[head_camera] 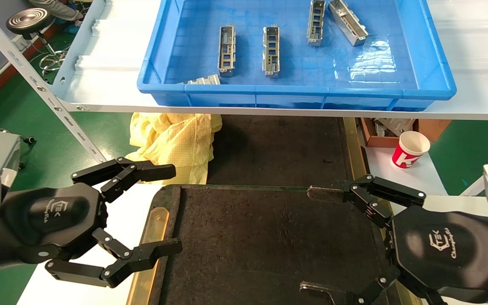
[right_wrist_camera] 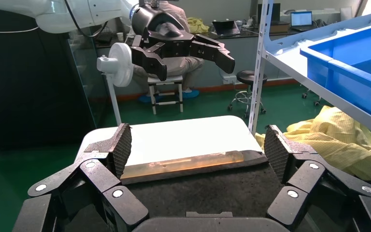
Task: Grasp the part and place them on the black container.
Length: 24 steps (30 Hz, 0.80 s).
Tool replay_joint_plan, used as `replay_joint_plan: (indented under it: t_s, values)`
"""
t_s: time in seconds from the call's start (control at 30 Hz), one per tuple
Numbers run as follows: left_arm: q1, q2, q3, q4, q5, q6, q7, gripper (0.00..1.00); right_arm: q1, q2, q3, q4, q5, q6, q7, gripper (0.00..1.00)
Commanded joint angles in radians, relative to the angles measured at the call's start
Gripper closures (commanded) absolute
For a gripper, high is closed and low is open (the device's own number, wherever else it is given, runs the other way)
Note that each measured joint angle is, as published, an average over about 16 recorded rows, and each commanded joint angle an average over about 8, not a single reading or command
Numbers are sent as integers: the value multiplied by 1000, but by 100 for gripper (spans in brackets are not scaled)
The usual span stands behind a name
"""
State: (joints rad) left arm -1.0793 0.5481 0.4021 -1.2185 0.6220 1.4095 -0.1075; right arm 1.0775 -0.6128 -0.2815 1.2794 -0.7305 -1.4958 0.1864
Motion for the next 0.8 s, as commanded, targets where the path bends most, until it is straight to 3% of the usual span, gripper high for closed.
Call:
replay_joint_plan:
  t_s: [0.03,0.13,0.23,0.27,0.8]
  values:
    - [0,0,0,0,0,0,0,40,0,0,0,0,0,0,0,0]
    - [0,0,0,0,0,0,0,62,0,0,0,0,0,0,0,0]
    - [0,0,0,0,0,0,0,97,0,0,0,0,0,0,0,0]
    - [0,0,0,0,0,0,0,100,0,0,0,0,0,0,0,0]
    - [0,0,0,0,0,0,0,100,0,0,0,0,0,0,0,0]
